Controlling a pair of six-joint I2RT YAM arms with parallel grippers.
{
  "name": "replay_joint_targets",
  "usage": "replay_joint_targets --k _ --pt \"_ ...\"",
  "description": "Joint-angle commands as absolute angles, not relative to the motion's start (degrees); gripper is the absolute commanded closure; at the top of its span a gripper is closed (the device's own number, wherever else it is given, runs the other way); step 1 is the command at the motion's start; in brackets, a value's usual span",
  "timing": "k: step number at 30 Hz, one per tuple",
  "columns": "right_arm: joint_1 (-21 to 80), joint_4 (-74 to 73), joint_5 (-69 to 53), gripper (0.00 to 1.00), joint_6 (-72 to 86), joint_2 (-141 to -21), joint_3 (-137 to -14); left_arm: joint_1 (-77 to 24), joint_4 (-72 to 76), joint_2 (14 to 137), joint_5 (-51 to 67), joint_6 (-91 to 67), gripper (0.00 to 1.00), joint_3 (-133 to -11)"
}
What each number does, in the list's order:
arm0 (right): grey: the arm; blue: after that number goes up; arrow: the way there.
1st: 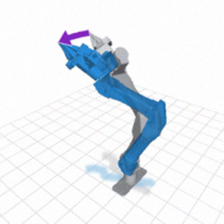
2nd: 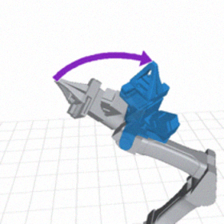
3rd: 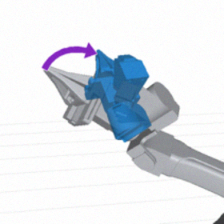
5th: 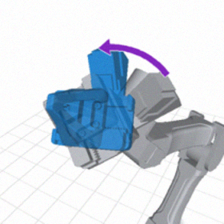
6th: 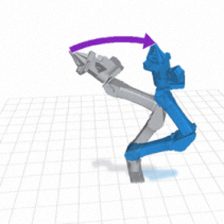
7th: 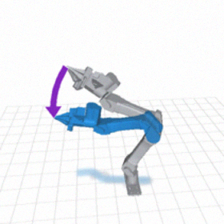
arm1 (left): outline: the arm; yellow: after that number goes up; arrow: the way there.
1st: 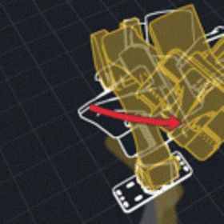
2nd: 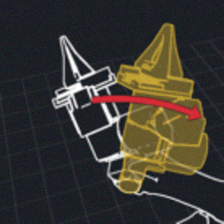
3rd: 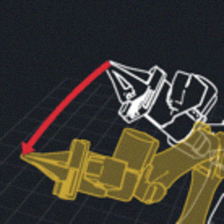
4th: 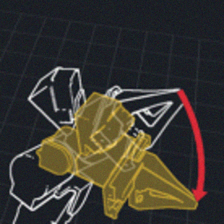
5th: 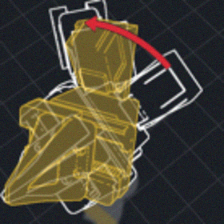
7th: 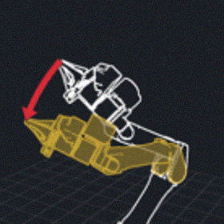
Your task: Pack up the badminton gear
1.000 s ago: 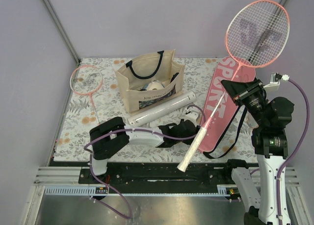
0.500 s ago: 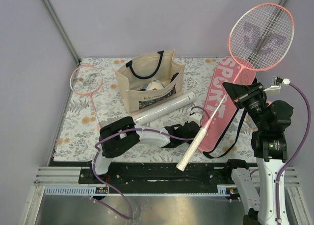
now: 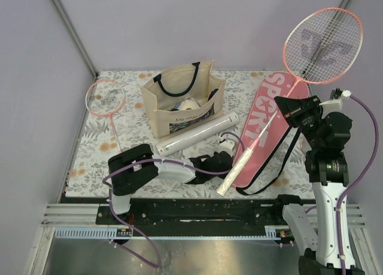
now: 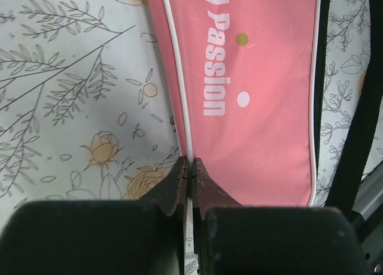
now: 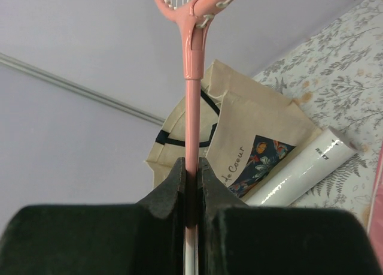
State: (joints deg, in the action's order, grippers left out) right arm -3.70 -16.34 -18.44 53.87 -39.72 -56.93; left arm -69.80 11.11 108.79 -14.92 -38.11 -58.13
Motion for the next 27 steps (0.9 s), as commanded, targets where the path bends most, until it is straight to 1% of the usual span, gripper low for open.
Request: replay_joint_targets --k 1,6,11,16,17,18,19,21,23,27 --pt "-3.78 -12.31 -15.38 1.00 50.71 -42.27 -59.85 -69.61 11.70 104.86 -19.06 -37.62 1.00 -55.99" --pt "-3.87 -13.53 -15.65 1.00 50.37 -42.72 -62.40 -67.94 9.50 103.97 -21.00 -39.19 1.00 -55.20" --pt "-3.87 -15.91 -16.08 1.00 49.48 -41.92 -63.46 -65.40 9.67 104.15 -20.40 -41.92 1.00 -54.49" --pt "-3.87 -18.98 -17.49 1.00 50.28 -41.22 -65.21 -64.95 8.71 103.54 -21.35 -40.87 1.00 -55.37" --pt "-3.87 -19.68 -17.40 1.00 50.10 -40.79 -65.21 -64.95 8.27 103.01 -21.79 -40.35 0.95 -55.63" --pt "-3.87 -20.04 -17.58 1.00 49.84 -40.35 -65.30 -65.04 8.26 102.05 -22.23 -38.86 0.87 -55.37" --pt "-3.87 -20.30 -17.67 1.00 49.31 -39.65 -65.13 -65.39 9.31 100.91 -21.98 -37.46 0.76 -54.68" --pt "-3.87 -20.91 -17.67 1.00 48.87 -38.24 -64.69 -66.61 13.51 98.27 -21.45 -33.85 0.63 -52.92" --pt "-3.78 -21.62 -18.19 1.00 48.87 -37.27 -64.69 -67.85 13.36 97.03 -21.53 -30.69 0.59 -53.87" --pt "-3.78 -21.88 -19.42 1.00 50.18 -36.13 -65.12 -70.31 13.70 98.78 -21.27 -25.06 0.55 -56.95"
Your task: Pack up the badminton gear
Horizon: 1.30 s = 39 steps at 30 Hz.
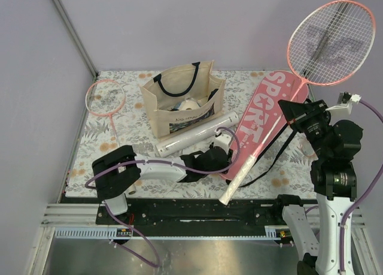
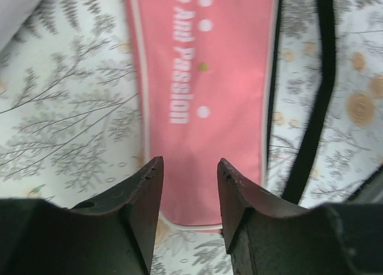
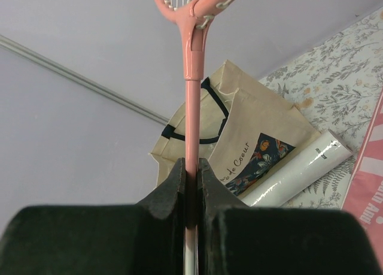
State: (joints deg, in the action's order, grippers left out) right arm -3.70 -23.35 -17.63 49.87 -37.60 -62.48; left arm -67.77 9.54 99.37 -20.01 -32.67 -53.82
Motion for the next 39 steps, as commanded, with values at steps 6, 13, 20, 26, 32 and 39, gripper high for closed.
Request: replay_joint_targets --k 6,13,20,26,32,39 --pt "-3.87 -22.41 -19.51 1.00 50.89 -34.46 -66.44 -73.03 15.91 104.84 -18.11 -19.26 0.50 -60.72" --pt "-3.87 -22.68 -18.54 1.00 50.98 -33.84 -66.18 -75.23 13.45 113.01 -20.22 -12.92 0.47 -67.50" --pt "-3.87 -22.76 -17.93 1.00 49.92 -33.84 -66.18 -75.94 16.61 117.51 -19.16 -11.34 0.48 -66.88" --pt "-3.78 -22.85 -17.05 1.00 49.84 -34.28 -64.95 -75.94 17.40 117.16 -19.87 -11.25 0.85 -66.19" --pt "-3.78 -22.94 -16.35 1.00 48.17 -35.07 -66.00 -75.85 17.23 111.72 -17.76 -15.10 1.00 -65.04" --pt "-3.87 -24.43 -14.85 1.00 44.39 -39.27 -66.27 -72.96 16.87 106.88 -10.65 -24.50 1.00 -63.72"
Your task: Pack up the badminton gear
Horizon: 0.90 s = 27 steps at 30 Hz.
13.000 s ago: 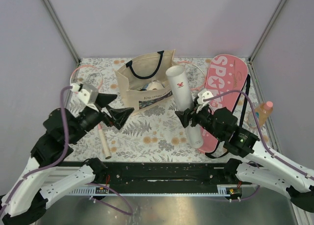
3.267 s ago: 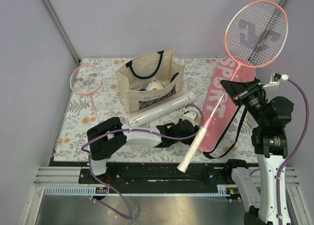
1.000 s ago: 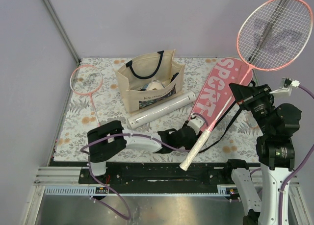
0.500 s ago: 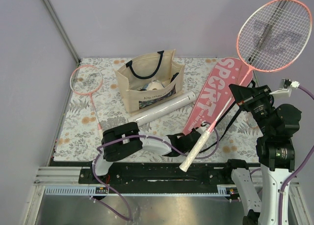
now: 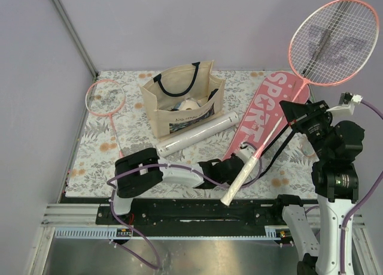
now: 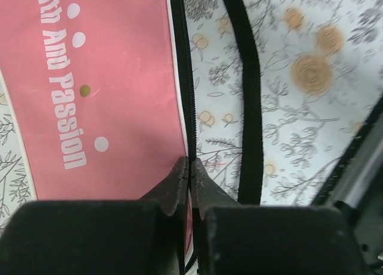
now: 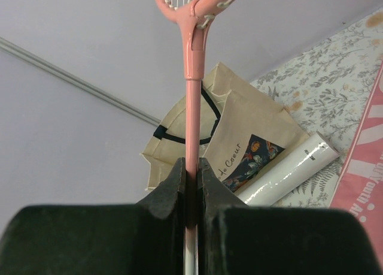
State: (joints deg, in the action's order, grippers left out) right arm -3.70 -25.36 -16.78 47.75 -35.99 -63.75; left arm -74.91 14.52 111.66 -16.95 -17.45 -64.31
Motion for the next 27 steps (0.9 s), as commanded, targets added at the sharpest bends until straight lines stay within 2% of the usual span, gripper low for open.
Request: replay_joint_targets --k 1,6,12,18,27 --pt "-3.87 -24.52 -15.11 1.00 44.30 -39.98 -66.62 -72.17 17.14 106.79 -9.33 -26.09 1.00 -63.46" --pt "-4.30 -27.06 -17.75 1.00 42.19 -42.71 -69.69 -67.60 22.49 105.65 -0.89 -33.39 1.00 -59.60" --pt "-7.64 -37.07 -16.62 1.00 37.71 -43.68 -70.75 -65.74 23.11 104.15 -1.32 -33.83 1.00 -57.48" --pt "-9.31 -46.83 -10.03 1.00 34.72 -43.50 -68.65 -64.51 24.34 102.13 -1.14 -35.51 1.00 -56.34" --pt "-10.90 -50.88 -5.45 1.00 33.75 -42.10 -63.29 -62.84 25.40 101.69 2.72 -37.09 1.00 -57.04"
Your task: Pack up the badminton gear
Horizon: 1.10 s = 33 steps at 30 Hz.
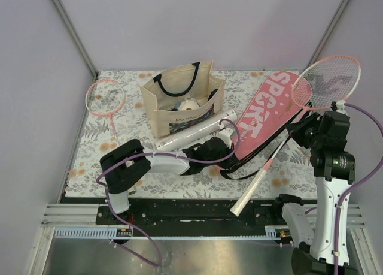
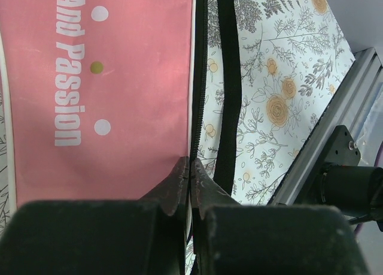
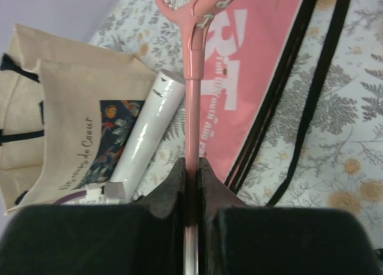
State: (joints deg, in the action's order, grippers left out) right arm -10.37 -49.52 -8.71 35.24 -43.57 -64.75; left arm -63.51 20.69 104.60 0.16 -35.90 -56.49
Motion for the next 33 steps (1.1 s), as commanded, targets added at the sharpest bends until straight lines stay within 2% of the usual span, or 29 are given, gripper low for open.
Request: replay_joint_targets --k 1,14,33 --pt "-10.90 -51.06 -5.62 1.00 33.84 -41.75 -62.24 -62.84 25.57 101.52 2.72 -37.09 1.00 -57.22" --pt "-10.99 -56.77 -7.12 1.00 34.36 -34.81 -50.81 -61.52 23.91 100.72 2.20 -37.00 1.00 -58.97" --pt "-10.99 -60.73 -8.70 1.00 40.52 -29.97 -43.95 -60.91 23.20 99.76 2.37 -36.21 1.00 -59.33"
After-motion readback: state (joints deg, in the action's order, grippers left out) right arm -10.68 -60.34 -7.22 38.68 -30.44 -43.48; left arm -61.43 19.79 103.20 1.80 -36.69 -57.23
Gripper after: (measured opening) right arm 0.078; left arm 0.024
